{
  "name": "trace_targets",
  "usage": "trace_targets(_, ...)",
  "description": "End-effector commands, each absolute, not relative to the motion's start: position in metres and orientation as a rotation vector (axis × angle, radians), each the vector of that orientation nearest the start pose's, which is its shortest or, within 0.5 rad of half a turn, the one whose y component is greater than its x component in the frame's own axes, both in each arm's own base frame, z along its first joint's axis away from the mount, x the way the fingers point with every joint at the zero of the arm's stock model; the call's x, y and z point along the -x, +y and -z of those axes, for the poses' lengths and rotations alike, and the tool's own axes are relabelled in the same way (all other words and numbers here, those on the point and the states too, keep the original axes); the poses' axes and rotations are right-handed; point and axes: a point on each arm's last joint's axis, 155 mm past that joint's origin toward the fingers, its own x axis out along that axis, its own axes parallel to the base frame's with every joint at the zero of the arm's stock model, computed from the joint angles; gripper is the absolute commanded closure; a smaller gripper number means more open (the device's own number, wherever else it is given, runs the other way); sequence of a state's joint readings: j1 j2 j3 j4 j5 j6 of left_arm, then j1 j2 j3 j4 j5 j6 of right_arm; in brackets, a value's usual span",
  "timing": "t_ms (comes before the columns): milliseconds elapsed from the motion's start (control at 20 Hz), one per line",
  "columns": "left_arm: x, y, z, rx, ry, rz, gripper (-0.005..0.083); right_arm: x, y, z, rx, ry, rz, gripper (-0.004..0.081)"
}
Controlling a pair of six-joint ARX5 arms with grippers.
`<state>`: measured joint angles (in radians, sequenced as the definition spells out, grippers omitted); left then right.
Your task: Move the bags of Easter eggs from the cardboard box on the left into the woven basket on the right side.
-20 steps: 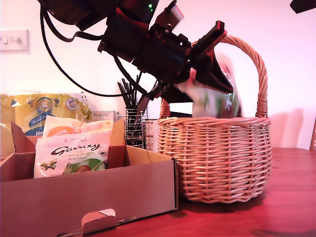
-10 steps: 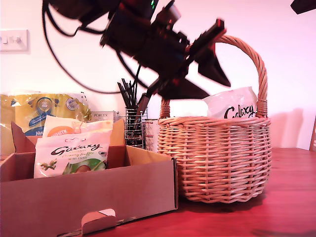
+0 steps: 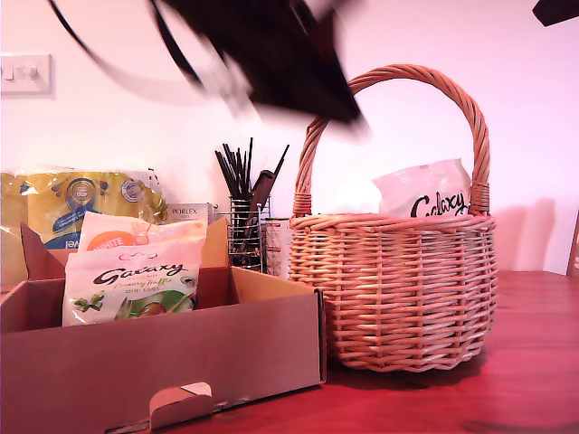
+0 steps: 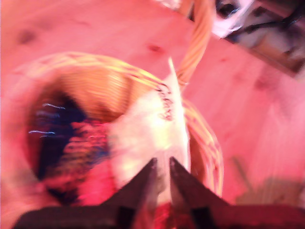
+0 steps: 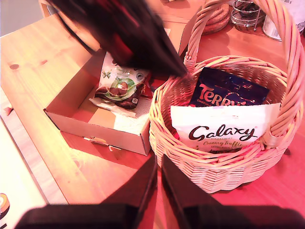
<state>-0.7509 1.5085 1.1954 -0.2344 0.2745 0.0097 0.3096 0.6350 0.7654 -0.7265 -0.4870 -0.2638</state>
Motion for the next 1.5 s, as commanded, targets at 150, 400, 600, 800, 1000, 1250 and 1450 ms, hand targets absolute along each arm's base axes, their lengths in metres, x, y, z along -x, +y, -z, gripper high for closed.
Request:
trace_targets(150, -0.306, -0.283, -0.201, -0.228, 0.524, 0.926, 0.0795, -0.197, 0.155, -0.225, 0.218, 0.470, -0.859, 0.0783)
trace_targets(400, -0.314, -0.205, -0.153, -0.369, 0.540, 0.893, 0.0795, -0.197, 0.155, -0.225, 0.221, 0.467, -0.860, 0.0783)
trace_targets(600, -0.336, -0.165, -0.144, -0.478, 0.528, 0.819, 0.0498, -0.197, 0.155, -0.225, 0.220, 0.469, -0.860, 0.0783)
trace_targets(800, -0.343, -0.144, -0.139, -0.531, 0.535, 0.790, 0.0258, -0.198, 0.158, -0.230, 0.223, 0.444, -0.874, 0.0783)
trace_targets(1000, -0.344, -0.139, -0.119, -0.566, 0.575, 0.822, 0.0260, -0.200, 0.172, -0.236, 0.239, 0.401, -0.920, 0.0783)
trace_targets(1250, -0.353, -0.143, -0.089, -0.578, 0.611, 0.864, 0.0260, -0.205, 0.174, -0.226, 0.239, 0.447, -0.922, 0.0783)
trace_targets(1450, -0.360, -0.144, -0.082, -0.594, 0.598, 0.866, 0.0260, -0.205, 0.175, -0.224, 0.238, 0.456, -0.923, 0.0783)
